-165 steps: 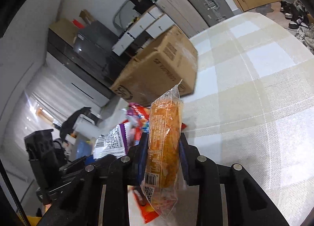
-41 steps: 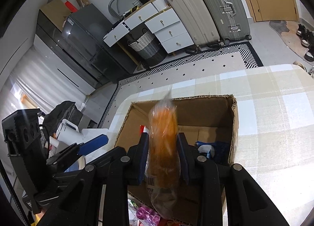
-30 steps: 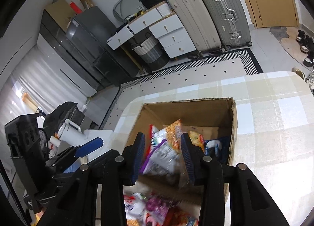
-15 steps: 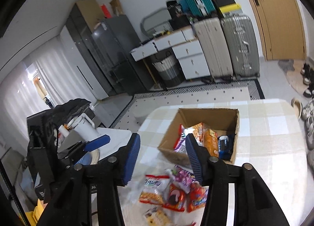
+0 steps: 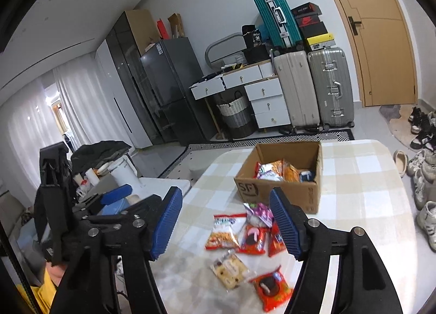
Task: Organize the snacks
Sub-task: 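Move both tools back toward the remaining snacks, then grasp the red Oreo cookie pack with right tool while left tool grasps the white cracker pack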
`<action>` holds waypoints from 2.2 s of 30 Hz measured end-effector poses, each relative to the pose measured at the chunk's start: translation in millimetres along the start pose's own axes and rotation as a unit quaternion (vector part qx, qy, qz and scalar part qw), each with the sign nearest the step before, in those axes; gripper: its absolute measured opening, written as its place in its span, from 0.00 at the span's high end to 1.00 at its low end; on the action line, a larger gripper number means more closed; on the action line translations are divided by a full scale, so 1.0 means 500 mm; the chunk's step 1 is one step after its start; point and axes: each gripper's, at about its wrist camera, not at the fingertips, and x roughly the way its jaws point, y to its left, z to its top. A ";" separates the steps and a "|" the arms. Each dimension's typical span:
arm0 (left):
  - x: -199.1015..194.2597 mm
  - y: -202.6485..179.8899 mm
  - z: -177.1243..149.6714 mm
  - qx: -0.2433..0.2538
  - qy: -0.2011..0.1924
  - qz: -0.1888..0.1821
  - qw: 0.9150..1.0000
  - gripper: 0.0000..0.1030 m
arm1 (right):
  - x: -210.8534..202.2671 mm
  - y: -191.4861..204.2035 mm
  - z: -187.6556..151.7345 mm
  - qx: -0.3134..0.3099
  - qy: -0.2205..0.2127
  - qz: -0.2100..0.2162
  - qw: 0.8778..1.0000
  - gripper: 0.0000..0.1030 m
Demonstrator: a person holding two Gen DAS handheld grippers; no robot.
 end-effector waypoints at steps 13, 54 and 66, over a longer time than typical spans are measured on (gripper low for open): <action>-0.021 -0.016 -0.169 0.029 0.017 0.003 0.999 0.00 | -0.038 -0.003 -0.152 -0.037 -0.006 -0.060 0.997 0.07; 0.362 0.013 -0.344 0.005 0.190 -0.041 0.981 0.00 | 0.290 -0.120 -0.329 -0.104 0.213 -0.077 0.968 0.24; 0.395 0.019 -0.355 -0.002 0.201 -0.046 0.978 0.00 | 0.294 -0.139 -0.329 -0.089 0.213 -0.073 0.970 0.57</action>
